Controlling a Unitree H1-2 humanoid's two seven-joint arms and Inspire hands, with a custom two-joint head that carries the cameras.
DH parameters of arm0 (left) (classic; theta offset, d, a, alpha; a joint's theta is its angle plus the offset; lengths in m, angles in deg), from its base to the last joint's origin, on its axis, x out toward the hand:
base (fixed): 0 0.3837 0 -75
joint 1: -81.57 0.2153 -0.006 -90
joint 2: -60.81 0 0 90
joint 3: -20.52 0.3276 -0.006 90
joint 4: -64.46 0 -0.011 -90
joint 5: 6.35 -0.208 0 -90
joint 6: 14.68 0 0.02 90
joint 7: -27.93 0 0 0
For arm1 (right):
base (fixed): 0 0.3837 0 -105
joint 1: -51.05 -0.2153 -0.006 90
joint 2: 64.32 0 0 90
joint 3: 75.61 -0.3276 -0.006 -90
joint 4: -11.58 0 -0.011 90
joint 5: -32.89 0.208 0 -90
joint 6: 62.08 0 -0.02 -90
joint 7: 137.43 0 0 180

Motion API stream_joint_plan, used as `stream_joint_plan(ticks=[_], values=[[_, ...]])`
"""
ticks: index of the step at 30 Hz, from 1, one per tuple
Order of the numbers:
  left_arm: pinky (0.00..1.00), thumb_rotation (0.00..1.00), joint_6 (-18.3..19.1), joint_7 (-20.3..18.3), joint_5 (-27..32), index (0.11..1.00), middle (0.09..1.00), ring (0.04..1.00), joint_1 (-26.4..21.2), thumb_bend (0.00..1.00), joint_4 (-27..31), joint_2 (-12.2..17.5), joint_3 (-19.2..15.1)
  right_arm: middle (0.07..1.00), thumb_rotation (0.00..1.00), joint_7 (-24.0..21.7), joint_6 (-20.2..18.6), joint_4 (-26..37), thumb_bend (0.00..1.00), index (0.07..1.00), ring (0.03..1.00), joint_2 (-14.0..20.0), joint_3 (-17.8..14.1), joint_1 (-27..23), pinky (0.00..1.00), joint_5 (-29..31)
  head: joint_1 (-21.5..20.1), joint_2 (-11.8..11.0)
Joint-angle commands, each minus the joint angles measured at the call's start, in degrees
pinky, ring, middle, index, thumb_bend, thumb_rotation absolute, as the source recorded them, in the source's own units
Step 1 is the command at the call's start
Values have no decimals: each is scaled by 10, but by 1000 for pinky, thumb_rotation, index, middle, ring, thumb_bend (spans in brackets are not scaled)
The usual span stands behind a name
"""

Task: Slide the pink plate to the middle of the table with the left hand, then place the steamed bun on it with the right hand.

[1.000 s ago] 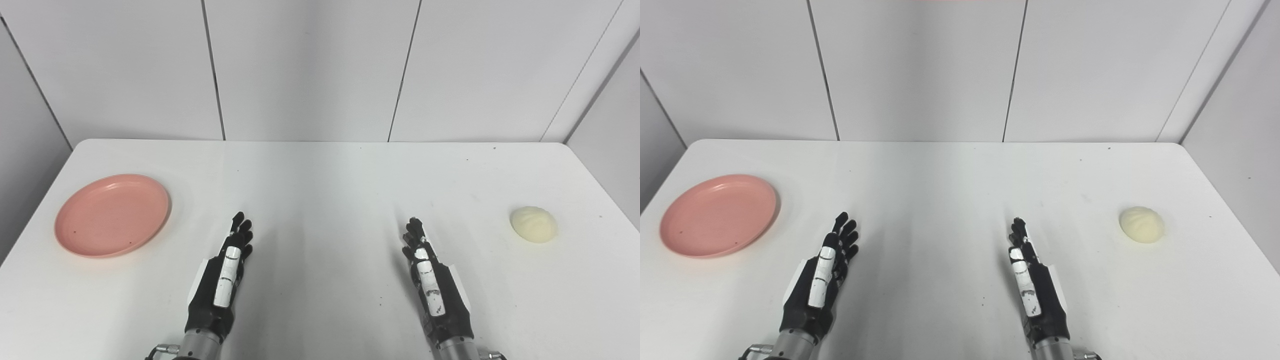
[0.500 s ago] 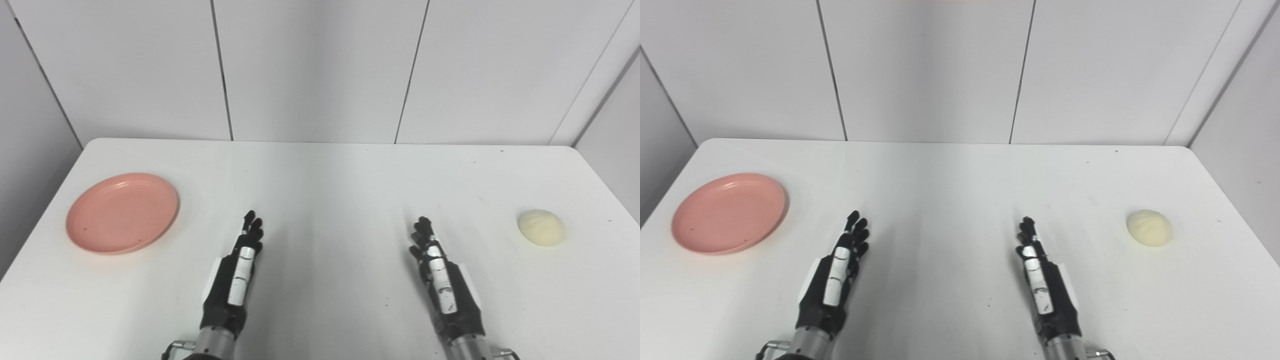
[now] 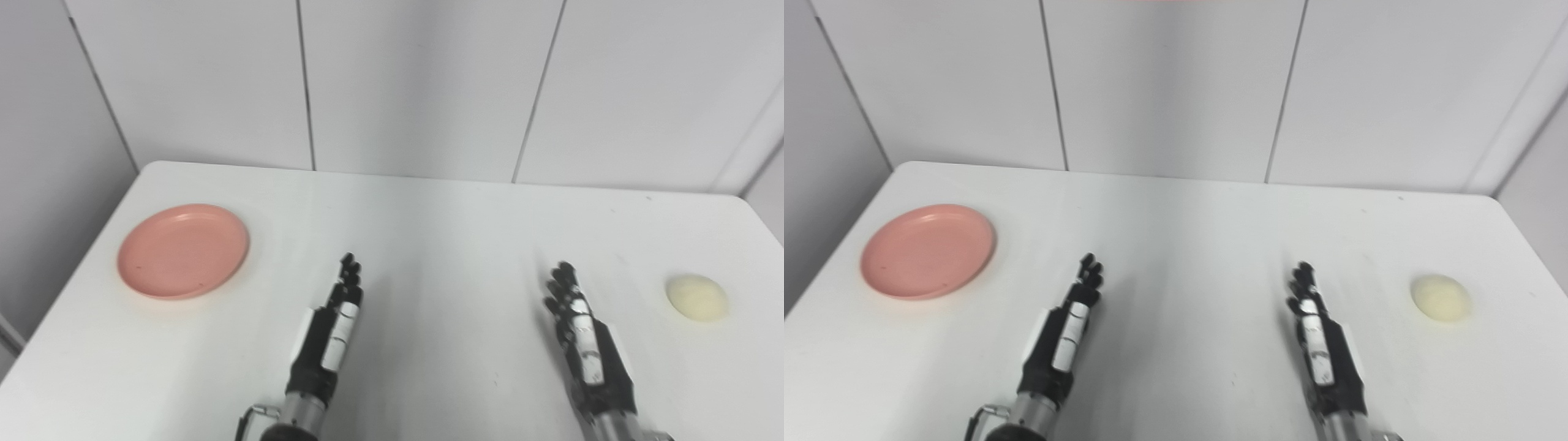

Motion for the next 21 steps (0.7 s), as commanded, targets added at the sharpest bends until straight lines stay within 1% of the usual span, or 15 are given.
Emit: stream_joint_plan(ticks=[1,7,17,21], values=[[1000,1000,-6,-6,-6,1000,1000,1000,-8,702,-26,-13,14,1000,998,-10,33,-46,763,1000,1000,2,-3,17,1000,4,-1,-3],[1000,1000,-16,-8,-6,1000,1000,999,-11,702,-39,-11,12,1000,997,-12,41,-57,778,1000,1000,1,-2,14,1000,1,0,-13],[1000,1000,-21,-8,-8,1000,1000,997,-10,712,-41,-10,10,1000,994,-14,41,-57,774,1000,1000,-1,-1,14,1000,1,-5,-11],[1000,1000,-37,-8,-17,1000,1000,997,-11,695,-43,-4,13,1000,989,-12,42,-59,776,1000,1000,-3,1,12,1000,-1,-5,-9]])
